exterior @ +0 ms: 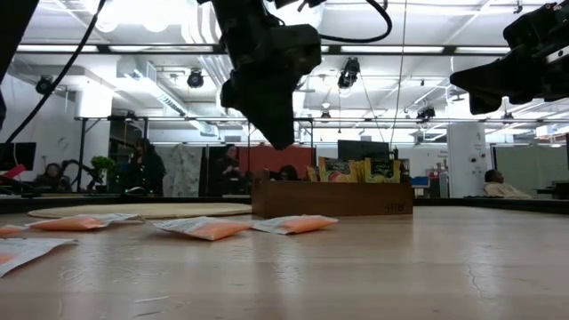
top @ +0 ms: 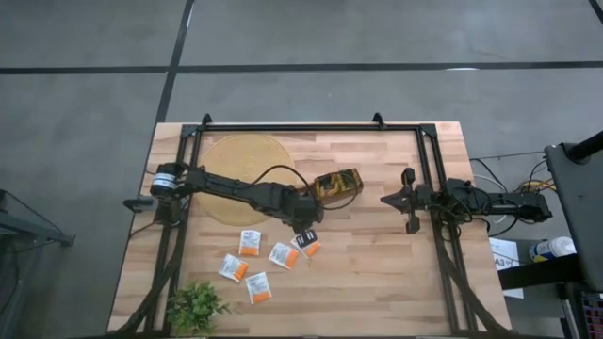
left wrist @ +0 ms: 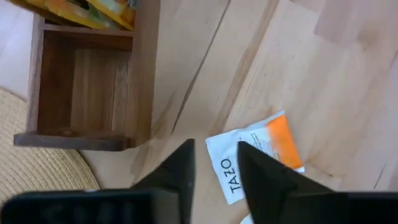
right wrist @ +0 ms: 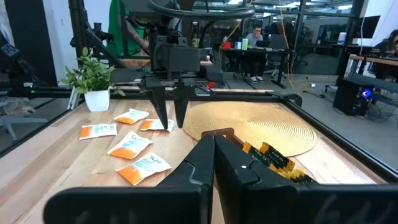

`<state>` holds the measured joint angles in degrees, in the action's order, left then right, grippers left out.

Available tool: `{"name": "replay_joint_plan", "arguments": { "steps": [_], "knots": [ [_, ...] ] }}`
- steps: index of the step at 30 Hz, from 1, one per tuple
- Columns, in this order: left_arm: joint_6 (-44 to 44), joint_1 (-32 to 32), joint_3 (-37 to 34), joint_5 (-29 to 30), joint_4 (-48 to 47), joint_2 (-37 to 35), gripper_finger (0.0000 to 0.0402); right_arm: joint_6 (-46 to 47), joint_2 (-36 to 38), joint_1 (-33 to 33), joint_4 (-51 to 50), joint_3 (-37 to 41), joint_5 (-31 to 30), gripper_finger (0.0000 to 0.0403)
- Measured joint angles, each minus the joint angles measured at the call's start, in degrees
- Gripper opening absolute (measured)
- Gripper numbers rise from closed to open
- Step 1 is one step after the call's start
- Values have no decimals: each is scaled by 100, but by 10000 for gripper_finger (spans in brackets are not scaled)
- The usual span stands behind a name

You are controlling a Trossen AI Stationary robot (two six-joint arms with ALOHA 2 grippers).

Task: Pick & Place Tea
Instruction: Put the white tea bag into the left section of the wooden organizer

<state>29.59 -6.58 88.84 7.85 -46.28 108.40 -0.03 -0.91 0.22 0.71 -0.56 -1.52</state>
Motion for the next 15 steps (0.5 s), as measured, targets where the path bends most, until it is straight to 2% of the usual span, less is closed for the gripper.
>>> {"name": "replay_joint_plan", "arguments": {
  "steps": [3,6,15],
  "knots": [
    [854,-8,0,301,-48,0,158,0,0,1,0,0,0,9],
    [968,-11,-2,404,-73,-1,187,0,0,1,0,0,0,9],
    [928,-38,-4,366,-83,-2,200,0,1,0,-1,0,-2,9]
  ]
}}
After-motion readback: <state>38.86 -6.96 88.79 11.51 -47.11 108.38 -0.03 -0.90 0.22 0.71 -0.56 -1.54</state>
